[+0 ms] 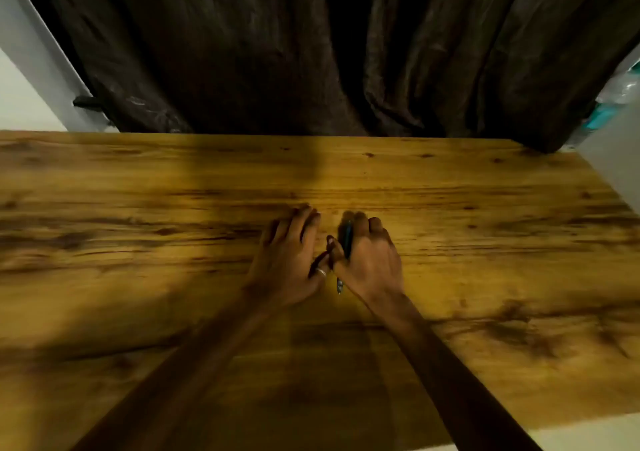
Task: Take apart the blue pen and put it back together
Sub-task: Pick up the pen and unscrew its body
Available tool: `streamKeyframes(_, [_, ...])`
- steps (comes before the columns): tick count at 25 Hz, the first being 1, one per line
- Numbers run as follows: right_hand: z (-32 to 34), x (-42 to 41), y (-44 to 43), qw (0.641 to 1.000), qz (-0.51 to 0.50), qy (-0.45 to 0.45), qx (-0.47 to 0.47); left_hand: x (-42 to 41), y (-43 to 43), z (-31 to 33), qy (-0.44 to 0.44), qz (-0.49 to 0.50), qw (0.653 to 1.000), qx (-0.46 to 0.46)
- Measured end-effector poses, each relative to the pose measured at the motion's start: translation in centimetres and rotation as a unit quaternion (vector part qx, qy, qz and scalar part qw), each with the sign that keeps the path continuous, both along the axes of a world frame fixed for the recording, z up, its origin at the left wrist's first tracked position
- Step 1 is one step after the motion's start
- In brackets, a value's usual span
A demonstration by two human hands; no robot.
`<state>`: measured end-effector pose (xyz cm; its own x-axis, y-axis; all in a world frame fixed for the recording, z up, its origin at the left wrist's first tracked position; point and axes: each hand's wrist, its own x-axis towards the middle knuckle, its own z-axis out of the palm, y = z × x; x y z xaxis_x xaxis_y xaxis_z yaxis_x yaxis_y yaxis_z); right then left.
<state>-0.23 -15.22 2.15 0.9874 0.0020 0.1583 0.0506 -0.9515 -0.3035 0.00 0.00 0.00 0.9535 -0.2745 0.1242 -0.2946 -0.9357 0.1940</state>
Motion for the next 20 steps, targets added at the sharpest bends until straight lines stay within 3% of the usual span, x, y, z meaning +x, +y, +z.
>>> streamKeyframes(5, [-1.7,1.8,-0.6,0.995,0.030,-0.089,-0.023,0.8,0.0,-0.6,-0.062,-0.012,0.998,0.028])
streamKeyframes(20, [-2.1,1.7,-0.5,0.991,0.045,-0.110,-0.059,-1.0,0.4,-1.9,-0.152,-0.019,0.988,0.003])
